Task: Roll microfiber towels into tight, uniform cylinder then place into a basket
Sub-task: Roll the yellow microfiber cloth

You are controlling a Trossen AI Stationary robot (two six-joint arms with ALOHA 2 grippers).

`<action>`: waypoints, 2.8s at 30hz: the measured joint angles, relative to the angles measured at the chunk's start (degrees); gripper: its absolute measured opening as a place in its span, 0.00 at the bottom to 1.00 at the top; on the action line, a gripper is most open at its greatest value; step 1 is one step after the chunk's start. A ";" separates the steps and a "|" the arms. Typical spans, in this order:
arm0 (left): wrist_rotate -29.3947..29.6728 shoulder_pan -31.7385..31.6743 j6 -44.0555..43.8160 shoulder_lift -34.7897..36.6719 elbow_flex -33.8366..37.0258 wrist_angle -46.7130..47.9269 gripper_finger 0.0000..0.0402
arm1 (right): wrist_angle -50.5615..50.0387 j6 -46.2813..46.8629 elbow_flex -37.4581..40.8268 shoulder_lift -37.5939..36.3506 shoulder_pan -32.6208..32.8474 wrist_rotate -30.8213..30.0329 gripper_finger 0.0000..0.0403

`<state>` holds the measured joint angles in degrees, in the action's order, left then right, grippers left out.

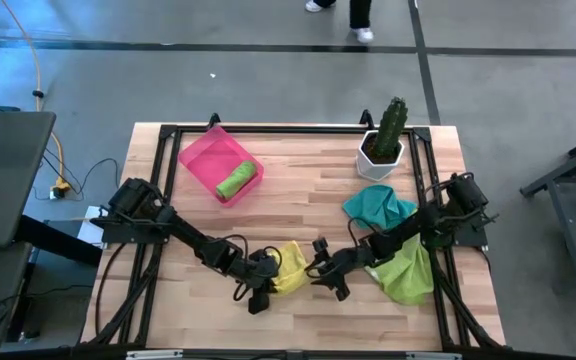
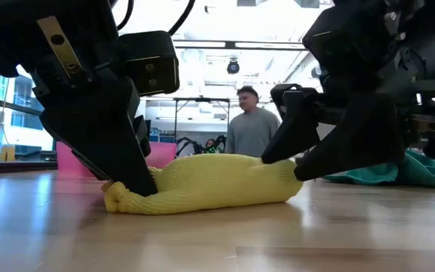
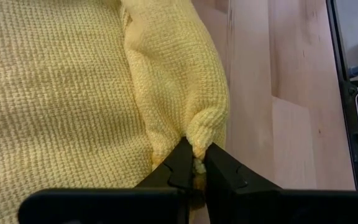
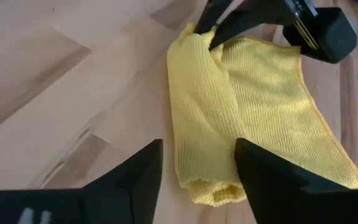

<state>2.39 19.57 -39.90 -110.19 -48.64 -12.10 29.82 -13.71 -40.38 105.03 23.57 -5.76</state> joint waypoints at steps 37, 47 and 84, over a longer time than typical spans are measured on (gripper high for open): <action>-0.14 0.04 0.02 -0.37 0.09 -2.67 0.04 | -0.90 2.92 -3.93 6.12 -1.11 -0.09 0.48; -0.26 0.07 0.02 -0.37 0.07 -2.73 0.04 | -4.94 10.70 -4.07 6.14 -2.95 1.99 0.33; 20.31 7.94 12.60 13.99 0.20 6.37 0.09 | -11.95 54.57 -7.43 6.14 -11.19 33.40 0.03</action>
<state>22.70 27.51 -27.30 -96.20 -48.45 -5.73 17.88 40.86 -47.81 111.18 12.38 27.64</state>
